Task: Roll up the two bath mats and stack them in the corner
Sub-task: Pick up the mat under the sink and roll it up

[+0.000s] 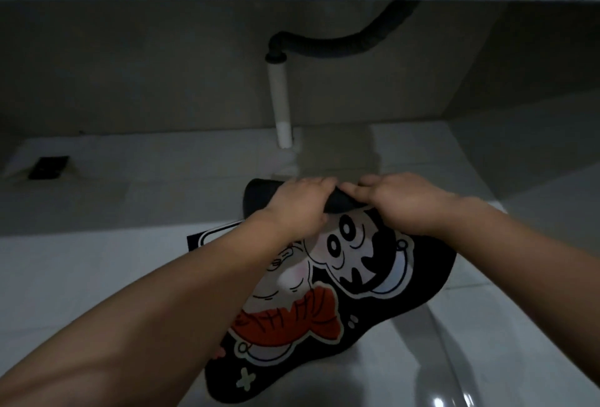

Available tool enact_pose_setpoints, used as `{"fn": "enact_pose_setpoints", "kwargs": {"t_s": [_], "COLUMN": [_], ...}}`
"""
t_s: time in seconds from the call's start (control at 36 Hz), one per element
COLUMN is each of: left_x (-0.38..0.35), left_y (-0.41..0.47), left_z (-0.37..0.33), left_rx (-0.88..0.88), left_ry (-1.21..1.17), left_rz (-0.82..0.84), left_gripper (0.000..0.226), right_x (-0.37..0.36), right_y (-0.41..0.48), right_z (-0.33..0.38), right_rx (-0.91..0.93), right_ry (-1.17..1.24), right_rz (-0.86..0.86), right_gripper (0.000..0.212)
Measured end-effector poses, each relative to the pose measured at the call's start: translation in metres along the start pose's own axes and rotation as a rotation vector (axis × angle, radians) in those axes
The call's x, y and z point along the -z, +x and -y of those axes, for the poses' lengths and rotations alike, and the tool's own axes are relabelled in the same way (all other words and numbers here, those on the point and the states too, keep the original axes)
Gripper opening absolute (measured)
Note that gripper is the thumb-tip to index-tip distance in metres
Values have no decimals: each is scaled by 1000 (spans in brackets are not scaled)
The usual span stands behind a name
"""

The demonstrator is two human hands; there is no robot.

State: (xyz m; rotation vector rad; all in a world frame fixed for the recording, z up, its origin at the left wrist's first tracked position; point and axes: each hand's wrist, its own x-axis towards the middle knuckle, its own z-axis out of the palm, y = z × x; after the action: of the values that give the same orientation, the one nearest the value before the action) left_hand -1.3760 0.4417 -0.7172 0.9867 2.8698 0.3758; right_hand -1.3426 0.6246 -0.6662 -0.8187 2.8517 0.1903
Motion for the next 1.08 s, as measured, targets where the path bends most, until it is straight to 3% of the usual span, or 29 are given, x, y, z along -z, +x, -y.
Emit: {"fn": "enact_pose_setpoints", "kwargs": {"t_s": [0.11, 0.22, 0.39, 0.47, 0.58, 0.69, 0.81, 1.0, 1.08], "left_x": [25, 56, 122, 133, 118, 97, 92, 94, 96], "left_y": [1, 5, 3, -1, -2, -6, -9, -12, -14], "left_z": [1, -9, -25, -30, -23, -12, -2, 6, 9], "left_rx": [96, 83, 16, -41, -41, 10, 32, 50, 69], "left_ry": [11, 94, 116, 106, 70, 35, -27, -87, -173], "left_rz": [27, 85, 9, -94, -104, 24, 149, 188, 247], "left_gripper": [20, 25, 17, 12, 7, 6, 7, 10, 6], "right_x": [5, 17, 54, 65, 59, 43, 29, 37, 31], "right_y": [0, -6, -24, -25, -24, -17, -7, 1, 0], "right_z": [-6, -15, -27, -32, -27, -17, -13, -4, -8], "right_rx": [-42, -91, -21, -14, -5, 15, 45, -41, 26], "right_ry": [-31, -68, -257, -304, -294, -192, -193, -223, -259], "right_rz": [-11, -90, -514, -606, -537, -410, -394, -264, -309], "right_gripper": [71, 73, 64, 60, 56, 58, 42, 52, 58]}}
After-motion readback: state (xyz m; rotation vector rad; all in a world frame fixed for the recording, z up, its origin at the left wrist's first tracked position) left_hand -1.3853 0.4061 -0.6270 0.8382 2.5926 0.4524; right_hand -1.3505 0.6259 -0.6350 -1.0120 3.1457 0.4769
